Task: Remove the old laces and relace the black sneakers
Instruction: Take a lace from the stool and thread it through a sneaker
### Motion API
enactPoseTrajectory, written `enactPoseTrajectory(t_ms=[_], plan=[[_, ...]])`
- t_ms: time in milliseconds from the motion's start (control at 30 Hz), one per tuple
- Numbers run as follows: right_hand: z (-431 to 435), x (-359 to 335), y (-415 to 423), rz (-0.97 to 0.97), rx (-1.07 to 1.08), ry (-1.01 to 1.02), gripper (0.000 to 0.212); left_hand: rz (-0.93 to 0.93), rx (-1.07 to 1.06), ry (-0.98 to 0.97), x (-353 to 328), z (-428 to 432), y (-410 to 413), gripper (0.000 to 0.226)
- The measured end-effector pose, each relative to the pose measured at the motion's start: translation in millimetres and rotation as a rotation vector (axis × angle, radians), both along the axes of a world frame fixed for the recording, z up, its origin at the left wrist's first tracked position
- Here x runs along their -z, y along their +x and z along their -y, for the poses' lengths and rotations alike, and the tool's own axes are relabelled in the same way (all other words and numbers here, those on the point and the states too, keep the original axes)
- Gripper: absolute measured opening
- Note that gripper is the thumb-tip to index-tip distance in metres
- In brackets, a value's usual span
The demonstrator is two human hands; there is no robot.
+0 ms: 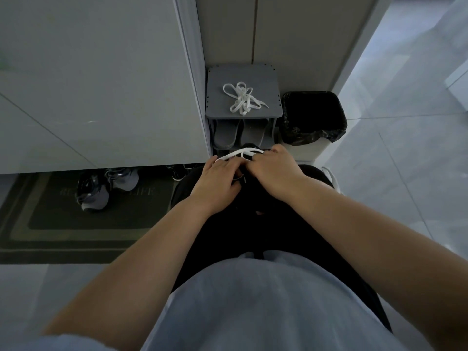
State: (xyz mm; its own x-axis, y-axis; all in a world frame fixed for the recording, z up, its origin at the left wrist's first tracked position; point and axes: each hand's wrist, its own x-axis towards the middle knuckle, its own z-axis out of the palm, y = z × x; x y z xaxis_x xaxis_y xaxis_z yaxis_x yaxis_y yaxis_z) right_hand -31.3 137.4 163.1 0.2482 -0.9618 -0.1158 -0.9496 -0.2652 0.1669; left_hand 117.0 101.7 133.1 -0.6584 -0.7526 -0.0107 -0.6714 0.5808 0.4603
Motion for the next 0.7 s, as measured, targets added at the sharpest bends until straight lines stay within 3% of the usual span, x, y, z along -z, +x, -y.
enactPoseTrajectory(t_ms=[100, 167, 267, 367, 433, 467, 500, 567, 633, 700], plan=[[-0.1, 2.1, -3.1, -0.061, -0.070, -0.032, 0.024, -0.021, -0.001, 0.022, -0.7, 0.9, -0.3, 0.046], [-2.8, 4.2, -5.6, -0.121, -0.118, -0.101, 0.010, -0.031, -0.007, 0.032, -0.3, 1.0, 0.3, 0.048], [-5.6, 7.2, -9.0, -0.002, -0.154, -0.198, 0.021, -0.034, -0.010, 0.042, -0.8, 1.0, 1.1, 0.040], [-9.7, -1.0, -6.7, 0.550, -0.124, -0.190, 0.012, -0.045, 0.005, 0.015, 0.8, 1.6, 1.1, 0.014], [-12.6, -12.5, -1.6, 0.977, 0.102, -0.100, 0.008, -0.031, 0.010, 0.006, 2.8, 3.4, 1.3, 0.004], [-14.8, -12.5, -0.3, 1.086, 0.173, -0.110, 0.009, -0.020, 0.009, -0.001, 3.6, 3.9, 1.1, 0.006], [-16.1, -9.5, -0.2, 1.100, 0.217, -0.103, 0.009, -0.005, 0.011, 0.000, 3.9, 3.7, 0.9, 0.012], [-17.9, 1.1, -0.9, 0.894, 0.258, 0.011, 0.004, 0.005, 0.014, -0.003, 3.3, 2.7, 0.4, 0.021], [-20.7, 11.4, -0.7, 0.642, 0.250, 0.092, 0.015, 0.021, 0.015, -0.019, 2.3, 0.6, 0.3, 0.028], [-19.6, 13.2, 1.3, 0.579, 0.206, 0.081, 0.022, 0.013, 0.012, -0.033, 2.3, -0.2, 1.1, 0.028]])
